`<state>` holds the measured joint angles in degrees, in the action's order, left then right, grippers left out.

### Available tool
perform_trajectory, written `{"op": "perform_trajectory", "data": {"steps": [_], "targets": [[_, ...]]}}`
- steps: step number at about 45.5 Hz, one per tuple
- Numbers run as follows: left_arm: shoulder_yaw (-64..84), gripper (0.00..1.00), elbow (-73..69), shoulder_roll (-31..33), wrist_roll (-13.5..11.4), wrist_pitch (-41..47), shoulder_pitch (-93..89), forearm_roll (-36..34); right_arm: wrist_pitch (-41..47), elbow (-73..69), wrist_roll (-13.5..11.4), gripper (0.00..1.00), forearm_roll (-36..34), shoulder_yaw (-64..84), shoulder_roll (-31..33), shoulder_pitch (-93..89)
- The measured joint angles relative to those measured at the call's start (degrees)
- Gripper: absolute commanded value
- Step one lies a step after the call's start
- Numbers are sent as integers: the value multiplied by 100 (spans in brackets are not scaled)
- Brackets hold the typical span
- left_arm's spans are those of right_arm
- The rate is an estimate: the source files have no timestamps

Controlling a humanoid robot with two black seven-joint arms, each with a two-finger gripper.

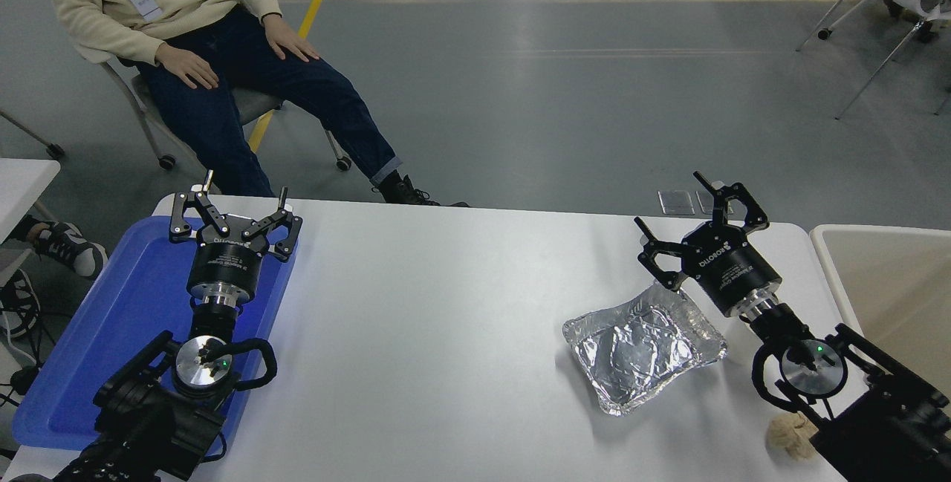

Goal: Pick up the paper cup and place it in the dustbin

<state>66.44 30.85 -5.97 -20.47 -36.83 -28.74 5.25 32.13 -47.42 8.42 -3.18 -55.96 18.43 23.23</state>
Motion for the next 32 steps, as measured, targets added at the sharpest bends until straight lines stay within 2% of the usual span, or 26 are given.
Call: {"op": "perform_trajectory", "data": {"steps": [23,32], "targets": [[0,100,0,-1,-1,0,0,2,-1,75,-4,100,14,19,20,25],[0,100,0,0,-1,0,0,2,-28,-40,-20,100,239,40,71,164]]}}
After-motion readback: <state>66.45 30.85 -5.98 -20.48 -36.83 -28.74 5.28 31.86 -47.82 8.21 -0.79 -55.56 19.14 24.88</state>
